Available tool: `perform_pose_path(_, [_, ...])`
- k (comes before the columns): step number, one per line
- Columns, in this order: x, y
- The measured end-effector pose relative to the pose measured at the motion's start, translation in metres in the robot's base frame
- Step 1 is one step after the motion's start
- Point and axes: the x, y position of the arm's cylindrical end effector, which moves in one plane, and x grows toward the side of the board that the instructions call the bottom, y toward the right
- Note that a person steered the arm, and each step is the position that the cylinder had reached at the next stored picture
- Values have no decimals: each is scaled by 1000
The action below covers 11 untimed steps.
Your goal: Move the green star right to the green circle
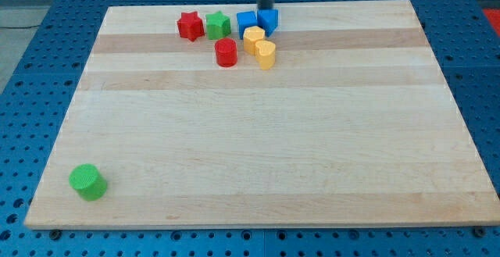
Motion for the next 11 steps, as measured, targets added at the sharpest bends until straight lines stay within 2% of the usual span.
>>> perform_pose_path(2, [47, -53])
perform_pose_path(4, [52, -134])
perform_pose_path(5, [73, -149])
perform_pose_path(6, [101, -154])
perform_pose_path(7, [108, -138])
perform_pose_path(11, [109, -85])
